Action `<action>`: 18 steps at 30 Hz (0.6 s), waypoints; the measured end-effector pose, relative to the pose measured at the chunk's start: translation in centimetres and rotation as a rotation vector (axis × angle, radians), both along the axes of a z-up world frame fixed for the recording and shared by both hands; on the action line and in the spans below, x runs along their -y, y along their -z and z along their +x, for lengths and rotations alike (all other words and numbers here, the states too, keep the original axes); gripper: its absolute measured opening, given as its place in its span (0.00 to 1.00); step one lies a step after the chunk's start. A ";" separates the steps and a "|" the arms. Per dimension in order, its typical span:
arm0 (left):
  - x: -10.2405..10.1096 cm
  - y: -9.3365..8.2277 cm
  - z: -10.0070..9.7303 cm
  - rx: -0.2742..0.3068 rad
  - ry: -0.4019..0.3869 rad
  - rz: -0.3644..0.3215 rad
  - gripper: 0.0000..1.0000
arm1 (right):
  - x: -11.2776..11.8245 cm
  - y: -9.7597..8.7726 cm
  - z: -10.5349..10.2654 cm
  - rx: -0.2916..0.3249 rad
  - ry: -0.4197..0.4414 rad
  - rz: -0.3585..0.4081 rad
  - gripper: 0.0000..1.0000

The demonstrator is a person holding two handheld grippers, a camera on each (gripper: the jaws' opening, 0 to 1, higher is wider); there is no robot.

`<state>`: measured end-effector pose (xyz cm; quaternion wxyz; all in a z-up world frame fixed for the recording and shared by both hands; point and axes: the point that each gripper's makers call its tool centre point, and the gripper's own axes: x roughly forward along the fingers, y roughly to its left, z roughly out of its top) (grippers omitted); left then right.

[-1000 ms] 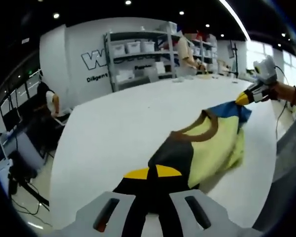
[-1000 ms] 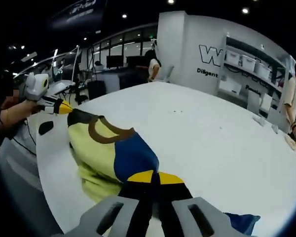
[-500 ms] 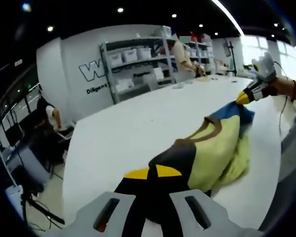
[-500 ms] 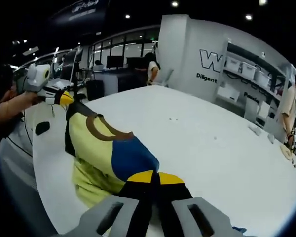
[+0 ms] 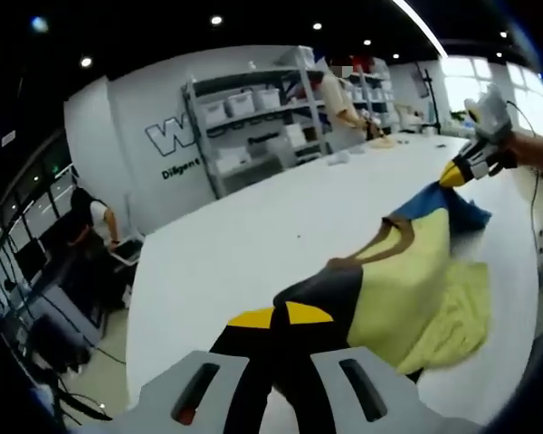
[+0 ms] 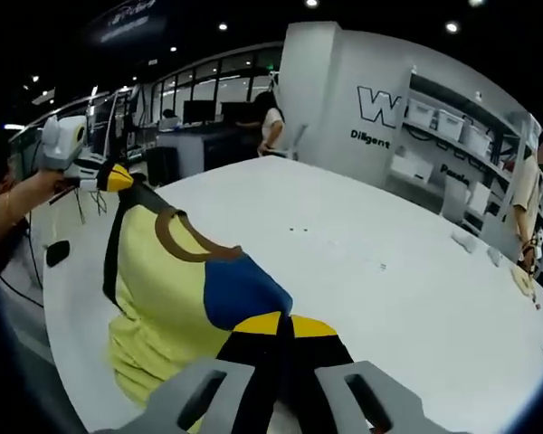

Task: Fold the garment on the visible template until the final outline fits inside the template.

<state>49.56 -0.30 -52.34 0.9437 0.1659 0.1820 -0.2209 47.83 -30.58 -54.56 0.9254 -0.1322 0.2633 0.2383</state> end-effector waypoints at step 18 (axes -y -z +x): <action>0.6 4.7 9.6 -0.078 -0.036 0.038 0.02 | 1.0 3.5 9.6 -0.080 0.138 -0.035 0.00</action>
